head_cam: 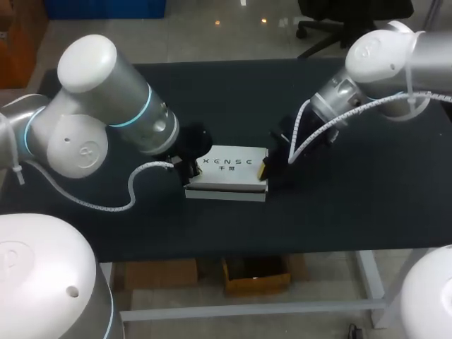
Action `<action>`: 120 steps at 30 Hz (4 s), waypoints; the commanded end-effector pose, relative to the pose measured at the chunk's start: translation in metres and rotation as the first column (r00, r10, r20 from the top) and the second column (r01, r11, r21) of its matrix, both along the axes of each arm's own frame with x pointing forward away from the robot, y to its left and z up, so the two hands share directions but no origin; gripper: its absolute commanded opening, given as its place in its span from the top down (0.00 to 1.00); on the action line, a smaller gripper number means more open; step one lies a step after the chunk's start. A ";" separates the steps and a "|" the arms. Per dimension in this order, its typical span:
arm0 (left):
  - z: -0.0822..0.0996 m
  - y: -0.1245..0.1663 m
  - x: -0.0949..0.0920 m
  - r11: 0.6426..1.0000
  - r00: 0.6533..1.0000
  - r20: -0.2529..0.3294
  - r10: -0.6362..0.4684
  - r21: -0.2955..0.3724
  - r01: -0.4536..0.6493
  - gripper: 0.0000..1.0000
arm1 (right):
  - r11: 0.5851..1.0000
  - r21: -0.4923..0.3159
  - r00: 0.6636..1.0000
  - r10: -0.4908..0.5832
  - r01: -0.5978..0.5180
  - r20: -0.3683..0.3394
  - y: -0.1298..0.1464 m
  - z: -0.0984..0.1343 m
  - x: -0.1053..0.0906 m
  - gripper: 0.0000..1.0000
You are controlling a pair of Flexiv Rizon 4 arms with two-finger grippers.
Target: Assemble the packaging by folding the flat box into shape, placing the metal phone stand inside, and closing the box properly
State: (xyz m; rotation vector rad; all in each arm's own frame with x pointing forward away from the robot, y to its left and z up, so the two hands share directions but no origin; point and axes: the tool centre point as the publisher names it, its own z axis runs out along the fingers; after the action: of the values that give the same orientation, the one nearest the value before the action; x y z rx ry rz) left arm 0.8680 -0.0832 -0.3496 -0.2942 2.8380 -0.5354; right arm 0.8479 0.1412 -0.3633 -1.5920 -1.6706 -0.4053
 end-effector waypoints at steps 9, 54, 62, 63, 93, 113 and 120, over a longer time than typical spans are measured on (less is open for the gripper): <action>-0.016 0.002 0.000 1.000 1.000 -0.021 0.008 -0.016 -0.008 1.00 | 1.000 -0.011 1.000 0.005 -0.005 -0.010 0.001 -0.006 0.001 1.00; -0.017 0.003 -0.010 0.998 1.000 0.000 0.004 -0.059 -0.004 1.00 | 1.000 -0.007 1.000 0.018 -0.018 0.013 0.008 -0.005 -0.013 1.00; -0.031 0.009 -0.005 0.997 0.999 -0.038 0.022 -0.077 -0.025 1.00 | 1.000 -0.001 1.000 0.018 -0.018 -0.023 0.008 -0.020 -0.004 1.00; -0.032 0.009 -0.005 0.997 0.999 -0.040 0.024 -0.078 -0.027 1.00 | 1.000 0.000 0.999 0.018 -0.018 -0.027 0.007 -0.022 -0.003 1.00; 0.038 -0.017 -0.061 0.962 0.958 -0.100 0.270 -0.009 -0.272 0.00 | 0.991 0.127 0.832 -0.047 -0.029 0.553 -0.077 0.058 -0.020 0.00; 0.024 -0.023 -0.084 0.915 0.890 -0.218 0.400 0.144 -0.376 0.00 | 0.990 0.063 0.598 0.028 -0.130 0.801 -0.117 0.073 -0.025 0.00; 0.024 -0.023 -0.084 0.915 0.890 -0.218 0.400 0.144 -0.376 0.00 | 0.990 0.063 0.598 0.028 -0.130 0.801 -0.117 0.073 -0.025 0.00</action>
State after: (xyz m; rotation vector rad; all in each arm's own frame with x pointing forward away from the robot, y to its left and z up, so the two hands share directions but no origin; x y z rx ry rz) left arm 0.7831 -0.1024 -0.3257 -0.9405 2.8982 -0.3240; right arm 0.8263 0.0263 -0.2897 -1.2847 -2.3191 -1.2495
